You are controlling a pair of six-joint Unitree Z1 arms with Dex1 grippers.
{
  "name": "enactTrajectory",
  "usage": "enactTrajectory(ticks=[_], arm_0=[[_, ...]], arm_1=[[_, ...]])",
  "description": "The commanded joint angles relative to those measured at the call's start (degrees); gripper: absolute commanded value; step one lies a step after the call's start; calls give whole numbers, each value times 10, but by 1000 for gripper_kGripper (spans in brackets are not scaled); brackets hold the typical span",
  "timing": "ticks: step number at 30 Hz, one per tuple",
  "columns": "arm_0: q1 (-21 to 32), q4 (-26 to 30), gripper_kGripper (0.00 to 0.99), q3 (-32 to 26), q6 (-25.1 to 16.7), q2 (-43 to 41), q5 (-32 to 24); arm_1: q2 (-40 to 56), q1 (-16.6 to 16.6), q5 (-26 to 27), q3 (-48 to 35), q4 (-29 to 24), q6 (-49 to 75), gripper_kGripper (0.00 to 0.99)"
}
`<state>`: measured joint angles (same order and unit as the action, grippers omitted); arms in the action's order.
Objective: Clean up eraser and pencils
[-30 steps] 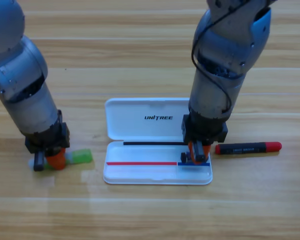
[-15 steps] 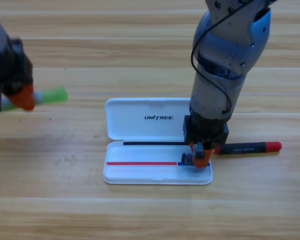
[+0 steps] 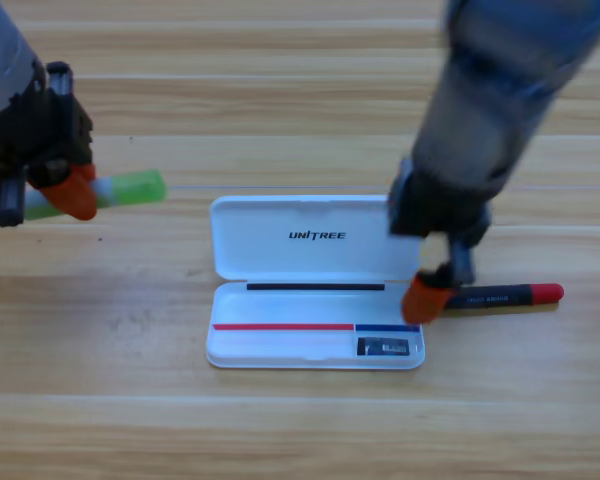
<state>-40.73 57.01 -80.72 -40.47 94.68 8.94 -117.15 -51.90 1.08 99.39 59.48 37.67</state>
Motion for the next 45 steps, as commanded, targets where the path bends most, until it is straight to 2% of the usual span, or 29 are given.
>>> enactTrajectory(ticks=[1,7,11,15,23,30,32,36,37,39,42,45], arm_0=[[-52,4,0,-20,7,44,-8],[-104,-1,0,-48,11,107,-34],[-129,-15,0,-66,14,158,-48],[-137,-39,0,-68,13,201,-53],[-138,-62,0,-78,14,251,-60],[-138,-77,0,-76,14,271,-65],[-138,-79,0,-76,14,275,-65],[-138,-83,0,-75,14,281,-65],[-138,-84,0,-76,14,282,-65],[-138,-86,0,-76,15,284,-66],[-138,-87,0,-78,14,286,-65],[-138,-87,0,-80,15,287,-63]], arm_1=[[92,26,-8,-67,16,-6,989],[63,71,-35,-118,5,18,988],[17,108,-48,-133,-38,50,983],[-25,130,-53,-138,-82,84,977],[-73,134,-47,-138,-112,124,939],[-99,135,-45,-131,-114,146,891],[-100,135,-41,-137,-114,159,828],[-103,135,-34,-149,-114,181,795],[-106,135,-34,-152,-113,187,710],[-109,135,-32,-156,-112,202,482],[-113,135,-29,-157,-112,213,20],[-113,135,-28,-155,-113,212,0]])
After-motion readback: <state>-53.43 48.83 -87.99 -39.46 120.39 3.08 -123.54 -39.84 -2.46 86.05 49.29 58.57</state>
